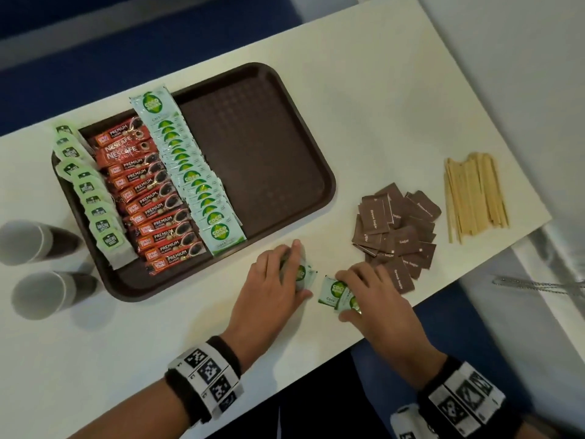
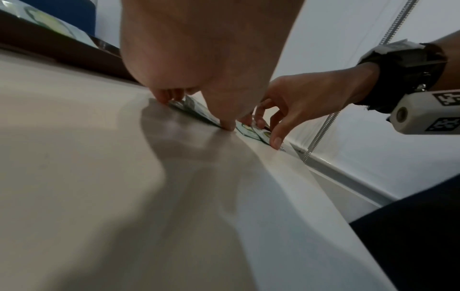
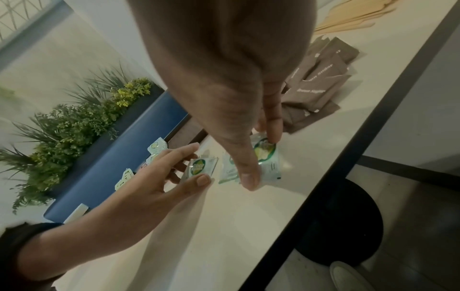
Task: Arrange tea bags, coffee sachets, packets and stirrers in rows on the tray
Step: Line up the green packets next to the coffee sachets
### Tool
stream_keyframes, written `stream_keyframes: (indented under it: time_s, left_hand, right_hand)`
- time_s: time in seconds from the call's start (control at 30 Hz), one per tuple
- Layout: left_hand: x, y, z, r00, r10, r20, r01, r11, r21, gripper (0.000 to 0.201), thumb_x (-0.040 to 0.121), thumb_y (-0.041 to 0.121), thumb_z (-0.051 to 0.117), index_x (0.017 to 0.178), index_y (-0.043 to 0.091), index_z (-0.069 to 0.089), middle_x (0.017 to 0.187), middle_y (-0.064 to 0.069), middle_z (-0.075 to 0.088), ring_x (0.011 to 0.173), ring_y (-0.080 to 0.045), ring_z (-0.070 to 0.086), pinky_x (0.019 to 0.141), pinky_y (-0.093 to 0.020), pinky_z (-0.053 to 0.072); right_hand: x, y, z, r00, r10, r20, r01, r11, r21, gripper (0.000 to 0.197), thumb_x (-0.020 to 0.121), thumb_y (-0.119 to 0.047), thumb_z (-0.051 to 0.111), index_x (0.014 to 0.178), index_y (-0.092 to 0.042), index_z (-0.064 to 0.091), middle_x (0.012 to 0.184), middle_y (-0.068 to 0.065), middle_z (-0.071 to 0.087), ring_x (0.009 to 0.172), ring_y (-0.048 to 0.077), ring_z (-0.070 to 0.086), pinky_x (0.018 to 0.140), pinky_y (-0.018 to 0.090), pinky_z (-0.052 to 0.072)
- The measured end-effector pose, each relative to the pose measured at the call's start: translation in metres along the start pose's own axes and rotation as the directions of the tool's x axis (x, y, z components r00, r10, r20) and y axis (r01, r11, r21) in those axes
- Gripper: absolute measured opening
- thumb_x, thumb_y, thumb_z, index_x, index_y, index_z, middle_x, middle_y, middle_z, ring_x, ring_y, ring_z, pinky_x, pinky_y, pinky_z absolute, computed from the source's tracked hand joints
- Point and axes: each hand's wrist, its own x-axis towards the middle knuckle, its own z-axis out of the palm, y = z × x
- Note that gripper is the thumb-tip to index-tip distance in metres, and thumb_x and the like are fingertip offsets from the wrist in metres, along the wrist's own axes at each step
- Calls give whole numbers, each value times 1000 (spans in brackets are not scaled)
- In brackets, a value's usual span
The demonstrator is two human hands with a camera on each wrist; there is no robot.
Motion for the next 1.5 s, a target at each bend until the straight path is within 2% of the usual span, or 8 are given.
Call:
stream_keyframes:
  time_s: [0.37, 0.53, 0.67, 0.77, 0.87, 1.07, 1.2, 1.5]
  left_hand:
    - [7, 1, 18, 999, 13, -47, -28, 949, -314, 57, 95, 33, 66, 143, 10, 45, 122, -17, 57, 109, -35, 53, 88, -52, 57]
    - [9, 0, 11, 999, 46, 18, -32, 879, -475, 40, 95, 0, 70, 124, 20, 51, 115, -4, 52, 102, -25, 51, 87, -42, 50]
    - [20, -13, -44, 980, -189, 68, 168, 585, -793, 18, 105, 8, 66, 109, 24, 57, 112, 2, 55, 92, -9, 63, 81, -27, 54]
    - [38, -31, -106, 914, -392, 107, 213, 238, -948, 11, 105, 7, 68, 111, 11, 60, 110, -16, 64, 80, -18, 77, 67, -23, 62]
    - [59, -54, -154, 901, -418, 119, 156, 57, -986, 17, 105, -3, 60, 115, 8, 68, 110, -14, 74, 81, -20, 79, 63, -29, 62]
    - [69, -87, -186, 845, -532, 58, 29, -62, -998, 21, 109, 6, 53, 107, 4, 73, 92, -7, 79, 81, -24, 78, 64, -39, 64]
    - [68, -103, -187, 788, -616, 3, 80, 97, -992, 10, 98, 27, 77, 105, 21, 73, 92, -3, 83, 75, -24, 80, 66, -38, 66]
    - [76, -125, -173, 649, -761, 13, 73, 46, -996, 28, 93, 29, 82, 118, 21, 74, 107, 9, 84, 67, -24, 77, 77, -44, 67]
  right_hand:
    - [23, -14, -3, 998, -20, -57, 24, 998, 60, 50, 82, -41, 86, 108, -30, 45, 109, -13, 45, 108, 11, 31, 69, 34, 43]
    - [28, -22, -5, 991, -92, -94, 107, 979, 174, 45, 84, -34, 84, 87, -33, 39, 84, -13, 52, 91, 11, 40, 65, 37, 39]
    - [32, -29, -49, 989, -75, -130, 137, 801, 583, 36, 87, -23, 87, 85, -25, 51, 79, -8, 60, 67, 4, 52, 61, 22, 47]
    - [35, -52, -103, 984, -123, -126, 172, 531, 830, 27, 93, -17, 83, 101, -9, 58, 97, 4, 74, 78, 11, 71, 61, 32, 62]
    - [52, -83, -142, 963, -181, -201, 256, 368, 894, 36, 89, -13, 86, 112, -3, 60, 102, 11, 80, 88, 29, 80, 62, 35, 60]
    - [105, -136, -179, 926, -191, -326, 378, 504, 777, 55, 73, -23, 100, 111, -11, 62, 95, 5, 81, 81, 20, 79, 67, 34, 66]
    - [130, -155, -187, 917, -249, -312, 399, 582, 709, 43, 74, -24, 99, 105, -20, 69, 95, -3, 79, 87, 17, 79, 73, 36, 68]
    - [164, -173, -179, 965, -207, -160, 221, 315, 923, 18, 94, -27, 82, 110, -19, 81, 103, 2, 82, 84, 12, 70, 74, 29, 57]
